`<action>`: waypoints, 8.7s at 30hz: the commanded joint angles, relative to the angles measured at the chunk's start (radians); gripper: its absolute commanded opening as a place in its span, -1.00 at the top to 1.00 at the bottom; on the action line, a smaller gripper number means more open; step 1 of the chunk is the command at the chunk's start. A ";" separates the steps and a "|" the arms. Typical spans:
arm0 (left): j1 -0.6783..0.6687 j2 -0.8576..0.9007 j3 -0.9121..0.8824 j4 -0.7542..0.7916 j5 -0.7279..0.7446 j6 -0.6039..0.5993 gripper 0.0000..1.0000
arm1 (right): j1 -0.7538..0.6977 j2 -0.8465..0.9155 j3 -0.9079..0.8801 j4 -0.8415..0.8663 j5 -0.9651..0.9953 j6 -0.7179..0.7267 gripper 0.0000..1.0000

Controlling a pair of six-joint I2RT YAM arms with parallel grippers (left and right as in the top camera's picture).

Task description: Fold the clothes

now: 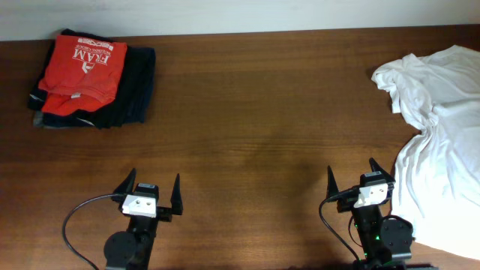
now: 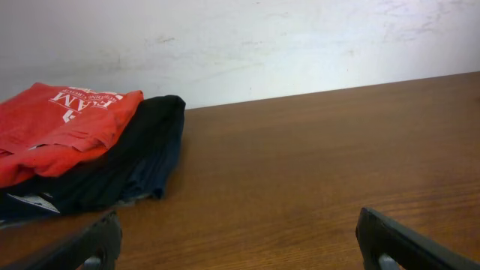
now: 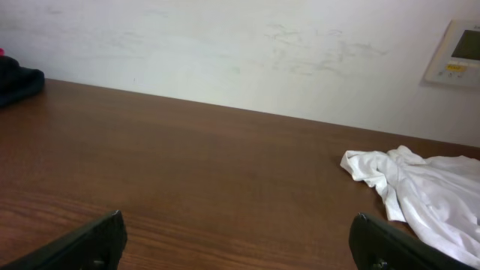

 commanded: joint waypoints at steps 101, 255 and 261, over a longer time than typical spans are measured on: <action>0.005 0.369 0.430 -0.043 0.307 0.025 -0.99 | -0.649 2.275 2.144 -1.323 -0.218 0.227 0.34; -0.414 2.471 1.980 -0.390 -0.359 0.038 0.99 | -0.714 2.275 2.144 -1.322 -0.218 0.227 -0.96; -0.309 2.471 2.042 -0.409 -0.368 0.039 0.99 | -0.714 2.275 2.144 -1.322 -0.218 0.227 -0.96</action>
